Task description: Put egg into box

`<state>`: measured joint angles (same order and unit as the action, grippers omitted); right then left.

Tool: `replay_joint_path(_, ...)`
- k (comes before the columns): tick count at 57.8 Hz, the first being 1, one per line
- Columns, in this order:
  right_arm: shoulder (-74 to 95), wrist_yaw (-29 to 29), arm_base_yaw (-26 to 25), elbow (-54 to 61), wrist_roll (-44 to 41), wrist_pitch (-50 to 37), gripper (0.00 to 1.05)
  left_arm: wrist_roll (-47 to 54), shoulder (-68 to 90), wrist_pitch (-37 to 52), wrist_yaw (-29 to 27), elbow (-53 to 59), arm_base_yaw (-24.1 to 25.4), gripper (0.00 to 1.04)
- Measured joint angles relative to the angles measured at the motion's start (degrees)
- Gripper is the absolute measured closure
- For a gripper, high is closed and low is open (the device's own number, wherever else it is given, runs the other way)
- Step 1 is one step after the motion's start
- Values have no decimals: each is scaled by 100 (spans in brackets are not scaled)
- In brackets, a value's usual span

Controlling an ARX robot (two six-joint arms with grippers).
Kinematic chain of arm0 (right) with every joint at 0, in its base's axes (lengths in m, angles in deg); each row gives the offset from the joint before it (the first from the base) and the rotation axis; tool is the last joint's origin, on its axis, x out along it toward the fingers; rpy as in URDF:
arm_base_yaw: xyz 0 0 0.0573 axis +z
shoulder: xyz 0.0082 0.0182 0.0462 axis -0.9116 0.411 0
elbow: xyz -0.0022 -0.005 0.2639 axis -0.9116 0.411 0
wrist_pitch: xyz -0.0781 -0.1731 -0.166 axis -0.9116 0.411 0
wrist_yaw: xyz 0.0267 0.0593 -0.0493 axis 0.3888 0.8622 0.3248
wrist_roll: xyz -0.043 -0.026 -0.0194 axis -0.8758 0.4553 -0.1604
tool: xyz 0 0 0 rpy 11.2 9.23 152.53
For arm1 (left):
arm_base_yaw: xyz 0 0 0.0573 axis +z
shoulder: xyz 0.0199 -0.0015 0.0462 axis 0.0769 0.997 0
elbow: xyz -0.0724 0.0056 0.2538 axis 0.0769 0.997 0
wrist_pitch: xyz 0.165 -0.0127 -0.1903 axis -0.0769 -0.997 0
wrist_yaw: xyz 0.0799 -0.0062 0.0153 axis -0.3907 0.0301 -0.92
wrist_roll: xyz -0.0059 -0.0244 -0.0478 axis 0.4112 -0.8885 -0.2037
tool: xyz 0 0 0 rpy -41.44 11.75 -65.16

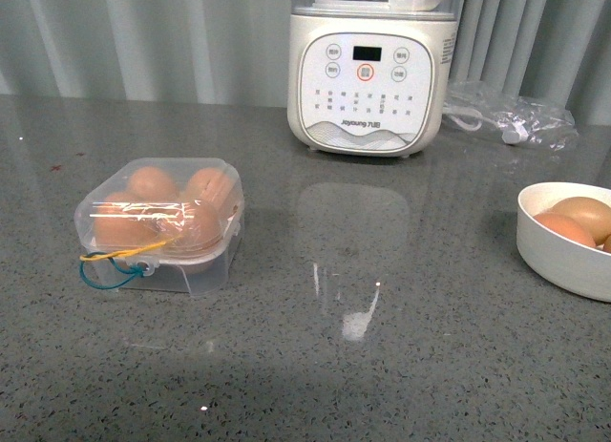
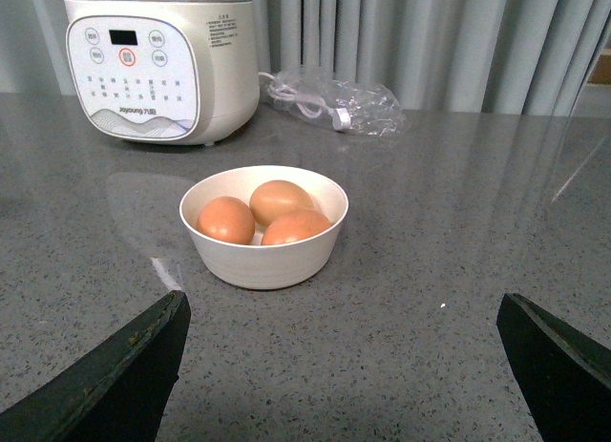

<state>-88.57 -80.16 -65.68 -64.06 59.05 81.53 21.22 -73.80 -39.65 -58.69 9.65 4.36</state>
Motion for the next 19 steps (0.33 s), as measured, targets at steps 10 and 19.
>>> replay_joint_path(10,0,0,0,0,0,0,7,0,0,0,0,0,0,7)
replay_joint_path(19,0,0,0,0,0,0,7,0,0,0,0,0,0,7)
